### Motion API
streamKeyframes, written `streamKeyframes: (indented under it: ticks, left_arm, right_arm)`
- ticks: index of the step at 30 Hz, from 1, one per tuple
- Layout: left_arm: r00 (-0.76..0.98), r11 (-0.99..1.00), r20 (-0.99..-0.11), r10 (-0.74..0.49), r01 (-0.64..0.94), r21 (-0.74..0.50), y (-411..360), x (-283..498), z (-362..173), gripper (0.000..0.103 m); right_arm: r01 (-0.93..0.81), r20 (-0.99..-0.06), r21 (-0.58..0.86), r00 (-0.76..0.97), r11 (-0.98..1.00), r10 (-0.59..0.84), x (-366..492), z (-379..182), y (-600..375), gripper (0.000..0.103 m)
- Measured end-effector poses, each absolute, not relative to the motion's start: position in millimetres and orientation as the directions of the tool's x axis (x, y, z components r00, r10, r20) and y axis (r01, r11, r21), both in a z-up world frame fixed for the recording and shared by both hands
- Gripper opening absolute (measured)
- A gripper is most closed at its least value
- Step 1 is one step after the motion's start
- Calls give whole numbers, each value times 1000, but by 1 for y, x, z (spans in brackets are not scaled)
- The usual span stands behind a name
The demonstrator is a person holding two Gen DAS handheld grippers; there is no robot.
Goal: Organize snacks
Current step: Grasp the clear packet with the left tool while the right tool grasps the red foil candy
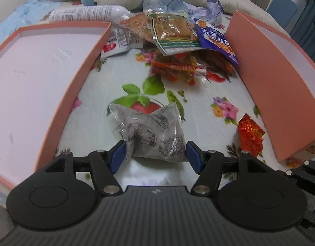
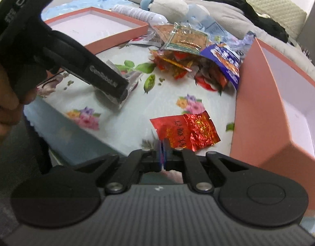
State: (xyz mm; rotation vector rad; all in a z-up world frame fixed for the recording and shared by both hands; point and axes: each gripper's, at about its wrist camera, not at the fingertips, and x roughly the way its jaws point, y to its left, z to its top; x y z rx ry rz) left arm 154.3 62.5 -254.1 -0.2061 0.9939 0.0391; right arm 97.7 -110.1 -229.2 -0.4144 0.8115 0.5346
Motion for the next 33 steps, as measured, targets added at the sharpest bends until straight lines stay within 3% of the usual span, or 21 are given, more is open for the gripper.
streamKeyframes:
  ticks: [2,5,7,8,9,17,23,24,33]
  left_arm:
    - [544,978,-836,-70,-127,-164,61,150,-255,71]
    - [521,971,-848,-94,-139,-193,62,146,-255,82]
    - [533,967,-842,-88,-157,-200,63,141,-253,89]
    - [537,966,-839,-88,-160,-204,64,139,-252,93]
    - [539,964,-838,-89,-164,-208,66,138,-250,94]
    - [592,952,-798,-112,-166,-256,77,136,-237,94]
    - [580,947,-808,-104,-189,-258,81,146,-247,92]
    - [582,946,-806,-107,-189,-262,82,146,-249,91]
    - [575,945,-812,-104,-197,-260,84,149,-262,78]
  right_arm:
    - [-581,-776,-125,562,804,286,94,-228,-118,7]
    - [-545,-790,-76,544,835,283,90,-228,-129,13]
    - [-510,-799,-16,523,860,295,90,-228,-138,37]
    - [-487,-794,9,527,873,303,88,-226,-142,60]
    - [-468,-784,26,539,884,308,86,-222,-145,74]
    - [-289,-668,181,665,940,333,94,-204,-155,75]
    - [-286,-659,95,700,954,276,112,-220,-136,74]
    - [-279,-663,99,697,955,272,116,-224,-135,69]
    - [-239,-664,6,725,971,182,136,-243,-123,59]
